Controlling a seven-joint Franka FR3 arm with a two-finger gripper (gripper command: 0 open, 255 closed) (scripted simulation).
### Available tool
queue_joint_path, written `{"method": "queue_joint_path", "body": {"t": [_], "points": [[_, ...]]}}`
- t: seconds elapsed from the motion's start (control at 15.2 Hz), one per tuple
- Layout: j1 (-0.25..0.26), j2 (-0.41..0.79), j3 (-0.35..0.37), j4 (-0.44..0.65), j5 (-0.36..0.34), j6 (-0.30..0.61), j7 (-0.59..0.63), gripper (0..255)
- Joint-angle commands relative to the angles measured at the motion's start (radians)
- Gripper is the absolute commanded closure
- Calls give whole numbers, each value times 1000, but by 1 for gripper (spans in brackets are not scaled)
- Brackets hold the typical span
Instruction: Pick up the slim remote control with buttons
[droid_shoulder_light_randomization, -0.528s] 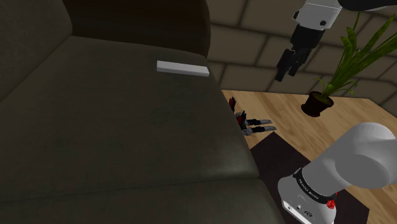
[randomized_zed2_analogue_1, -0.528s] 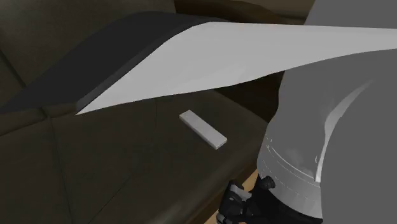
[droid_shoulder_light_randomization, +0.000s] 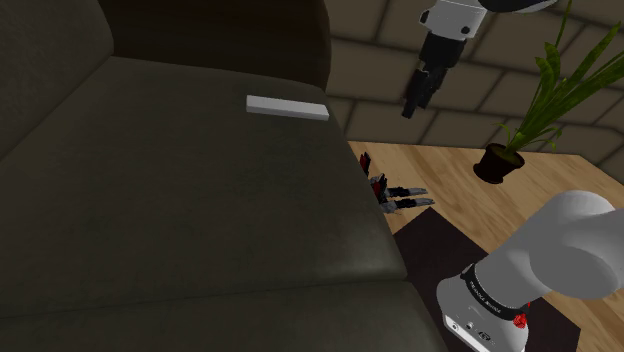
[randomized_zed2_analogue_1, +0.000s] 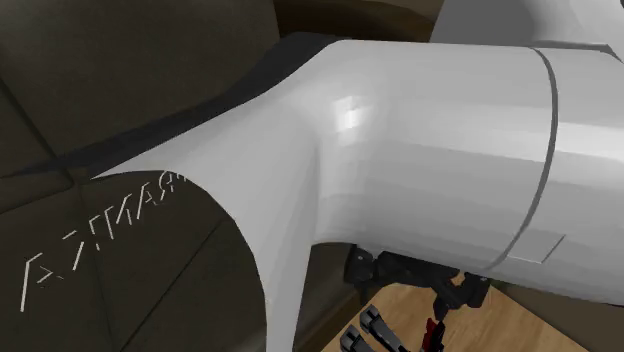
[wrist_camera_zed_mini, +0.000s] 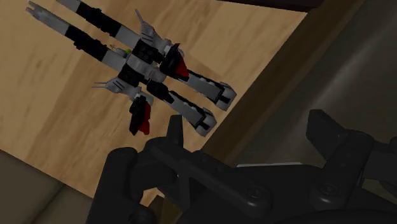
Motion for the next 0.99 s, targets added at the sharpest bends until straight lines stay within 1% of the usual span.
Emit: {"method": "queue_joint_path", "body": {"t": [0.0, 0.46, 0.92], "points": [[21, 75, 1, 41, 5, 43, -45, 0], [81, 313, 15, 226, 27, 121, -199, 0], [130, 534, 51, 445, 45, 148, -339, 0]]}}
